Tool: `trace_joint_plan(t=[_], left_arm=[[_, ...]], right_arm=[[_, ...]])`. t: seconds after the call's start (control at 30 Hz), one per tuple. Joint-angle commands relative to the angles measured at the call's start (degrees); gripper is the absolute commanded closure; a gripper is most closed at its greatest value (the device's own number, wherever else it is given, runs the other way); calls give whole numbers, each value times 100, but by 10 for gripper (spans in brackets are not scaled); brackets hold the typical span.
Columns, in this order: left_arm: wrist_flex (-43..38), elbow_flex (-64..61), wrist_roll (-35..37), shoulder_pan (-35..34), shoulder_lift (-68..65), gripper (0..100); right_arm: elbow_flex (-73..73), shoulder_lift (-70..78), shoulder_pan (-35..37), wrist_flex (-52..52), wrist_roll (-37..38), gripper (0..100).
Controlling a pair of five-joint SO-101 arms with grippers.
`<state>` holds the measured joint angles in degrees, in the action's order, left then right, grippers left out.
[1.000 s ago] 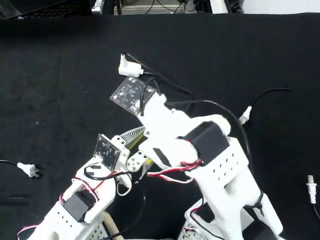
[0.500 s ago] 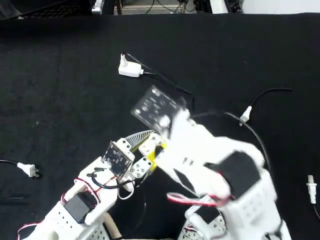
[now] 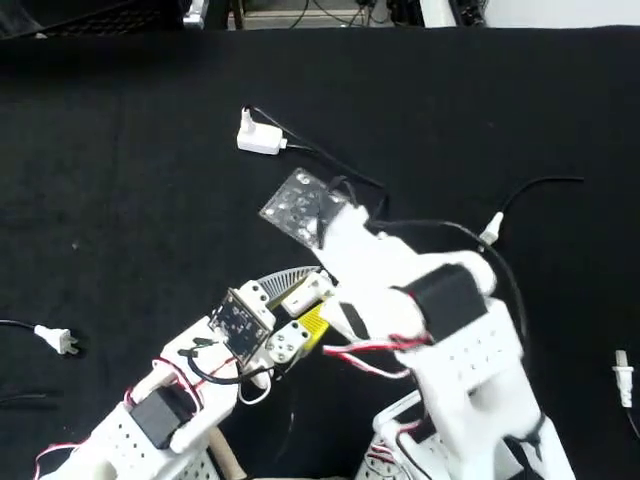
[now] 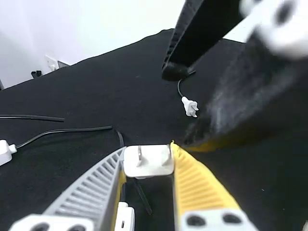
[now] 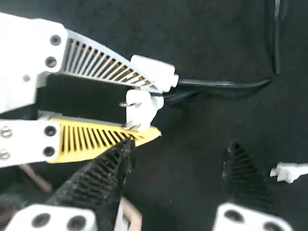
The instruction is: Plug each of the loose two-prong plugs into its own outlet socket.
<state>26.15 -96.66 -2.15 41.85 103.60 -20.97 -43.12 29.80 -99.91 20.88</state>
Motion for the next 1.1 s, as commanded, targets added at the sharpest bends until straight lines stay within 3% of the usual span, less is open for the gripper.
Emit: trace_joint_plan(t=[0.0, 0.43, 0.93, 1.07], left_arm=[[0, -84, -44, 84, 70, 970], [9, -84, -44, 303, 79, 970], [176, -84, -44, 409, 70, 970], [176, -84, -44, 409, 62, 970]], right_arm=[[-92, 198, -114, 123, 237, 705], [-629, 242, -105, 1275, 255, 705], [347, 242, 211, 677, 246, 705], [769, 242, 668, 431, 149, 705]])
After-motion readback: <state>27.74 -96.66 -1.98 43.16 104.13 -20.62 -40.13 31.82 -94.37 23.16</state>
